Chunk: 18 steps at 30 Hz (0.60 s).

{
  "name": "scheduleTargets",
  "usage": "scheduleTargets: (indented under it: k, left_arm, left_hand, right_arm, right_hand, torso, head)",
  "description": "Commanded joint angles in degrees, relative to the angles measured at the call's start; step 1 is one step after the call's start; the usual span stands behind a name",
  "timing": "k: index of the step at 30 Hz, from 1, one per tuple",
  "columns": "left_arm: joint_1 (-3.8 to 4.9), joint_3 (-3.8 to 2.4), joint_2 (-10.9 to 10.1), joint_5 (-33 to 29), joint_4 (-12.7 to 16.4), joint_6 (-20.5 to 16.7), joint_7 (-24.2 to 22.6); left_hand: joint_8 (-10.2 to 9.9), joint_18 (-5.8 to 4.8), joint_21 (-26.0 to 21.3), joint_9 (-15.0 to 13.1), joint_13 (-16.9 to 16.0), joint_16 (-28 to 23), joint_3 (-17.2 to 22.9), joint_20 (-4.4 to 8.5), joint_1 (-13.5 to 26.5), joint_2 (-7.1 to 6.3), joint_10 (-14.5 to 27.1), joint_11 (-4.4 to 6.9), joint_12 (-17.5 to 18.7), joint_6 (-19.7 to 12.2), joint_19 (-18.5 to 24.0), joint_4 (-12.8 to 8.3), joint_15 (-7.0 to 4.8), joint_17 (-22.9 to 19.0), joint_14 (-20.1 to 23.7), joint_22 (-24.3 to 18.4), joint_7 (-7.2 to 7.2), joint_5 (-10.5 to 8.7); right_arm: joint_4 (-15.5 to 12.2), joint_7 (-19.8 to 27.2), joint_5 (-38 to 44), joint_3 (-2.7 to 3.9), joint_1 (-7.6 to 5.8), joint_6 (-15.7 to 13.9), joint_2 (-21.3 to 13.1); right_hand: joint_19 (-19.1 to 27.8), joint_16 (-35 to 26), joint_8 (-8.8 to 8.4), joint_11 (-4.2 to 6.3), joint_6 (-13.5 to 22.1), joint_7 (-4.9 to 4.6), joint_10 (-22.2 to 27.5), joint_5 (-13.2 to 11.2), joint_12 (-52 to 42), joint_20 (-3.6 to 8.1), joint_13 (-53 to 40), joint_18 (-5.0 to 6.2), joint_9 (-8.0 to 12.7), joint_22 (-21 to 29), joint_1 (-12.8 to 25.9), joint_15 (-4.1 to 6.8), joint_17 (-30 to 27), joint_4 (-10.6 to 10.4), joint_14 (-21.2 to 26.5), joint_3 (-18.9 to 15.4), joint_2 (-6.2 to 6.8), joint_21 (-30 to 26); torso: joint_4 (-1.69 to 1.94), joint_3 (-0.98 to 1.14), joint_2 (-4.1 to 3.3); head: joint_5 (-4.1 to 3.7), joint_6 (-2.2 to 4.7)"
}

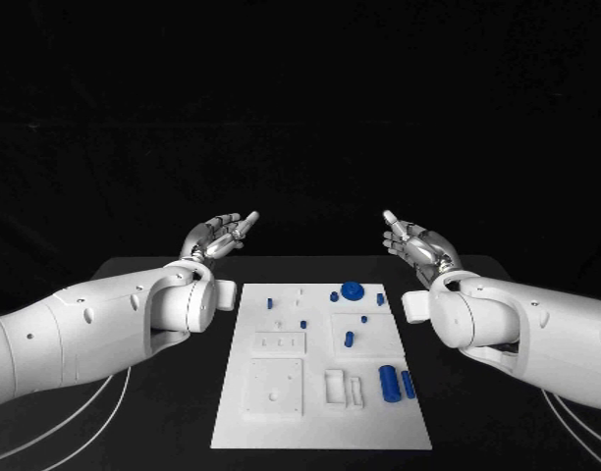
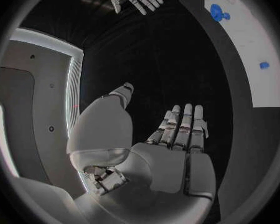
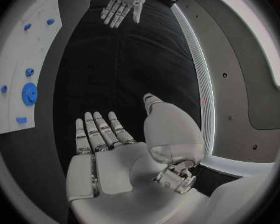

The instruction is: Assemble the parts on the task board

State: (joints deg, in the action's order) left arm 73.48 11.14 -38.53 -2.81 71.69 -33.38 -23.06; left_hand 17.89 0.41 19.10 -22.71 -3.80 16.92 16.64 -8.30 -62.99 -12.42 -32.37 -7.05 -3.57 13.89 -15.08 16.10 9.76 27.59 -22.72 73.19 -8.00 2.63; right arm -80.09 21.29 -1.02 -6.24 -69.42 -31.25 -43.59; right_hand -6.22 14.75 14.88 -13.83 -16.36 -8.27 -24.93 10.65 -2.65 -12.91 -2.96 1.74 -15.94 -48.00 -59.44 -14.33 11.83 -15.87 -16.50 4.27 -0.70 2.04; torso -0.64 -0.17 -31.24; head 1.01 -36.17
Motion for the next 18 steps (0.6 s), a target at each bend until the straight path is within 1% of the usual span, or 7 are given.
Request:
scheduleTargets:
  k: [1, 6, 10, 12, 14, 16, 18]
  left_arm:
    - [1.36, 0.94, 0.8, -2.2, -2.2, 8.4, 3.8]
    - [2.29, 1.70, 1.3, -2.5, -3.4, 9.6, 4.4]
    - [2.30, 1.70, 1.3, -2.5, -3.4, 9.6, 4.5]
    - [2.30, 1.70, 1.3, -2.5, -3.4, 9.6, 4.5]
    - [2.30, 1.72, 0.1, -3.1, -2.8, 11.3, 3.0]
    - [2.31, 1.72, -0.3, -3.1, -2.2, 11.4, 2.4]
    - [2.31, 1.73, -1.0, -3.1, -1.3, 10.9, 1.4]
  left_hand:
    - [0.9, -0.41, 0.9, -1.0, -0.2, 0.9, 0.8, -0.19, -2.7, -0.46, -1.5, -0.25, -0.3, 0.9, -1.0, 0.5, 0.37, 1.1, -1.3, 3.0, -0.46, 0.46]
    - [0.9, -0.41, 0.9, -1.0, -0.2, 0.9, 0.8, -0.19, -2.7, -0.46, -1.5, -0.25, -0.3, 0.9, -1.0, 0.5, 0.37, 1.1, -1.3, 3.0, -0.44, 0.46]
    - [1.1, -0.41, 0.9, -1.3, -0.4, 0.8, 0.5, -0.21, -3.2, -0.18, -3.0, -0.69, -0.7, 1.2, -0.7, 0.4, 0.69, 1.1, -1.3, 3.0, -0.86, 0.47]
    - [2.0, -0.41, 0.9, -2.3, -0.6, 1.0, -0.3, -0.21, -4.4, 0.98, -4.3, -1.21, -1.1, 2.2, -0.5, 0.0, 0.78, 1.2, -1.5, 3.1, -1.57, 0.50]
    - [2.8, -0.41, 1.2, -3.2, -0.8, 1.3, -2.0, 0.02, -6.6, 2.62, -5.6, -1.82, -1.5, 3.3, -0.8, -0.8, 1.21, 1.2, -2.3, 3.0, -2.25, 3.14]
    - [4.4, -0.41, 1.8, -4.8, -0.8, 2.0, -6.2, 0.59, -9.7, 4.80, -7.3, -2.59, -1.9, 6.0, -2.1, -1.9, 2.39, 1.3, -4.2, 2.9, -3.58, 4.78]
    - [4.6, -0.41, 2.0, -4.7, -0.8, 2.7, -8.3, 1.00, -11.7, 5.97, -8.4, -2.84, -2.0, 7.1, -3.1, -2.5, 2.41, 1.3, -5.7, 2.8, -3.96, 5.03]
  right_arm:
    - [2.1, -7.1, -0.9, -0.88, -1.78, 12.9, 0.3]
    - [4.4, -10.0, -1.2, -2.22, -3.86, 17.8, 0.5]
    - [5.6, -11.5, -1.4, -2.93, -4.96, 20.4, 0.7]
    - [5.7, -11.6, -1.4, -3.00, -5.08, 20.7, 0.7]
    - [10.8, -11.3, 18.6, -2.99, -5.08, 16.7, 2.3]
    - [11.6, -11.4, 22.0, -2.99, -5.09, 15.9, 2.8]
    - [12.8, -11.2, 26.1, -2.98, -5.09, 15.0, 3.4]
  right_hand:
    - [-0.1, 0.9, 0.93, -0.57, -1.2, -5.54, -1.7, 0.5, -0.5, -0.85, -0.2, 0.75, -0.8, -1.6, -3.4, -0.67, 0.7, -0.9, -1.3, 0.1, 0.09, 0.4]
    - [-0.2, 0.9, 1.15, -0.60, -1.6, -5.62, -1.9, -0.3, -0.5, -0.86, -0.2, 0.81, -0.9, -2.0, -4.4, -0.72, 0.7, -0.8, -1.4, -0.3, 0.15, 0.5]
    - [-0.4, 2.4, 2.43, -1.09, -3.4, -6.09, -4.4, 1.9, -0.8, -0.98, -0.5, 0.89, -1.9, -1.9, -12.5, -1.24, 2.0, 0.4, -3.6, -1.2, 0.93, 0.5]
    - [-3.0, 5.0, 4.15, -2.11, -5.9, -6.85, -10.1, 4.4, -1.9, -0.84, -1.1, 1.67, -3.2, -9.6, -18.3, -2.16, 3.8, 3.2, -7.6, 1.3, 2.90, 1.1]
    - [-5.2, 6.0, 5.11, -2.42, -7.6, -7.26, -13.1, 6.6, -2.6, -0.74, -1.4, 2.34, -3.9, -15.4, -21.1, -2.36, 4.3, 4.9, -9.8, 3.4, 3.87, 1.5]
    - [-10.5, 7.5, 6.26, -1.68, -10.1, -7.41, -16.2, 7.1, -3.8, -0.50, -1.8, 3.63, -4.3, -26.5, -22.8, -1.82, 5.0, 6.3, -13.1, 5.6, 4.83, 2.6]
    - [-13.7, 8.9, 7.46, -0.51, -12.8, -7.00, -19.7, 6.8, -5.5, -0.31, -2.4, 4.90, -4.7, -25.9, -23.6, -0.83, 5.6, 7.6, -16.3, 7.4, 5.72, 2.9]
  torso:
    - [-0.02, 0.00, 0.00]
    - [-0.02, 0.00, 0.00]
    - [-0.02, 0.00, 0.00]
    - [-0.02, 0.00, 0.00]
    - [-0.01, -0.03, 0.04]
    - [0.00, -0.03, -0.01]
    - [0.02, 0.00, -0.08]
  head:
    - [0.00, 0.00]
    - [0.00, 0.00]
    - [0.00, 0.00]
    - [0.00, 0.00]
    - [0.18, -0.29]
    - [0.28, -0.11]
    - [0.43, -0.03]
